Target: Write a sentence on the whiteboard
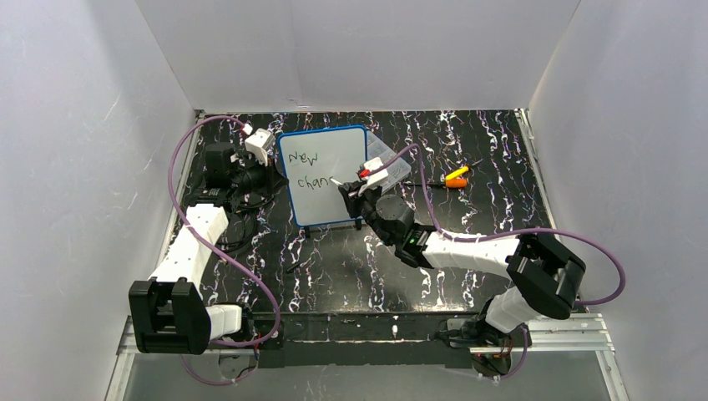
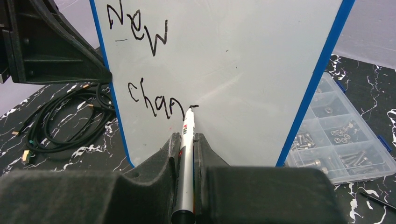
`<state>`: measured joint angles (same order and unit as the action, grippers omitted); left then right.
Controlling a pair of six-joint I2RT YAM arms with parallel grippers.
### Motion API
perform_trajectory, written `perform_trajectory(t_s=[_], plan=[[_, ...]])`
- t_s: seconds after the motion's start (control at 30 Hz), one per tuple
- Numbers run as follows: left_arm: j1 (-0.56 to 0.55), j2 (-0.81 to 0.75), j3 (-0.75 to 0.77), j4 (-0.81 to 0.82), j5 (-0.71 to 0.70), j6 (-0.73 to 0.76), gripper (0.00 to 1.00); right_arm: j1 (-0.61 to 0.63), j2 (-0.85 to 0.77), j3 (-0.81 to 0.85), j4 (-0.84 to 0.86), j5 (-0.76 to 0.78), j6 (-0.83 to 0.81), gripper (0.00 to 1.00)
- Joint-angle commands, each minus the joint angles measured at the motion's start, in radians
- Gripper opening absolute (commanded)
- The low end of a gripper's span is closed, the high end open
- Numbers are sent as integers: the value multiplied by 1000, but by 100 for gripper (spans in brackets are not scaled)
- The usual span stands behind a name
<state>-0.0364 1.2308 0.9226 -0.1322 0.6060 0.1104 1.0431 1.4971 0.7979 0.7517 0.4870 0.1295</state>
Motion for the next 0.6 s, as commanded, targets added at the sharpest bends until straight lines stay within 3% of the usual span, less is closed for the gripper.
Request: perform_trajectory(t_s=[0.0,0.57], plan=[[0,-20,-1,14,23,0,0,0,9,17,12,0,13,1],[1,-21,-1,14,23,0,0,0,-24,-23,-18,42,24,1]])
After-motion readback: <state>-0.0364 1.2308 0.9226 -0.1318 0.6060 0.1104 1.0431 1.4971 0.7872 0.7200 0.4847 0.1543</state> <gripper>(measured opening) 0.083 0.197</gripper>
